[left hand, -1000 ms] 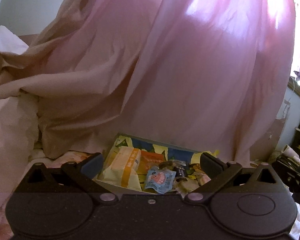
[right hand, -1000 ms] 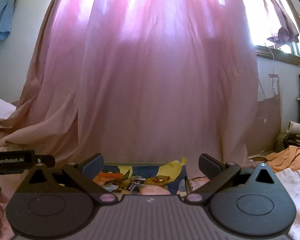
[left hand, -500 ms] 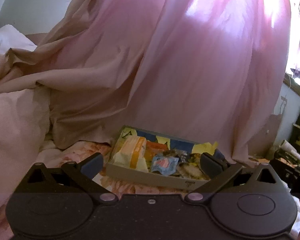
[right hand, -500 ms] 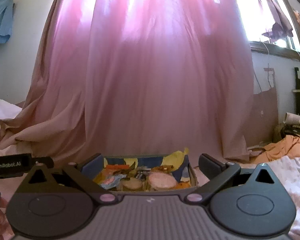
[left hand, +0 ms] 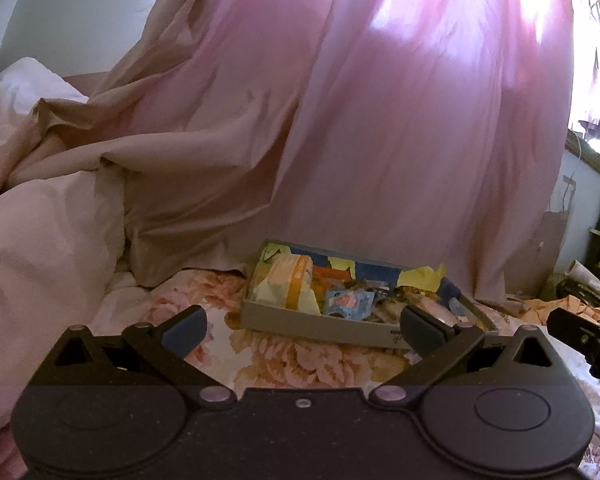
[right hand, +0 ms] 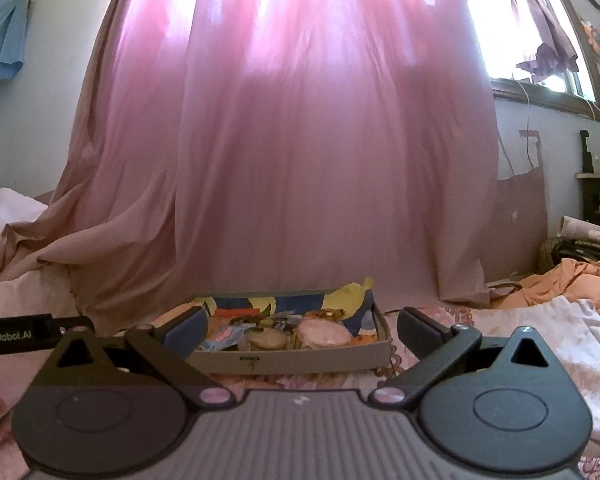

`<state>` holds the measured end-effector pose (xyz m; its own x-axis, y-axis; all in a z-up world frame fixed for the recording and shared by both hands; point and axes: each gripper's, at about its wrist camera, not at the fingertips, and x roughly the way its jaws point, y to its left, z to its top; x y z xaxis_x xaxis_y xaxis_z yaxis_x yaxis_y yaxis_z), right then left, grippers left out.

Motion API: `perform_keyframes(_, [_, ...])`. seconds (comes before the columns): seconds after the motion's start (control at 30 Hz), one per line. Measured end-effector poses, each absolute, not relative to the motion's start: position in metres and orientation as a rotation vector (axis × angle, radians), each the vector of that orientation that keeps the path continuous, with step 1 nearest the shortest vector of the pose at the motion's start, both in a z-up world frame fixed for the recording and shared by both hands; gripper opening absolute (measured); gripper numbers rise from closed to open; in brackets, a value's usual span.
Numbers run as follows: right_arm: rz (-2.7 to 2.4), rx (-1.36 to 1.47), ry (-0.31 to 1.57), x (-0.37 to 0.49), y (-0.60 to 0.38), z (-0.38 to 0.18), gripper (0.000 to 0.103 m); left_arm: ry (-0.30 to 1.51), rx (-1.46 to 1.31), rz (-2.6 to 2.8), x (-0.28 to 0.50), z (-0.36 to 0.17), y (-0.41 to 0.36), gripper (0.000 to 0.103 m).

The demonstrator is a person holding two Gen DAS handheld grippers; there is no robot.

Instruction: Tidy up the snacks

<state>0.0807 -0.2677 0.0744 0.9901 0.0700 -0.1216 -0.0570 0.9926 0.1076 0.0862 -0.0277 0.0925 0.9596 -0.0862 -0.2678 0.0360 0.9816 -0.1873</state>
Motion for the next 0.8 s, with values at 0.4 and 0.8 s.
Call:
perform_keyframes(0.4, [0.057, 0.104, 0.14, 0.064, -0.261, 0.065, 0.103, 0.292, -0.15, -0.052, 0.066, 0.079, -0.023, 0.102])
perform_keyframes(0.8, [0.057, 0.094, 0.179, 0.051, -0.249, 0.05, 0.103, 0.337, -0.085, -0.056, 0.053, 0.063, -0.018, 0.102])
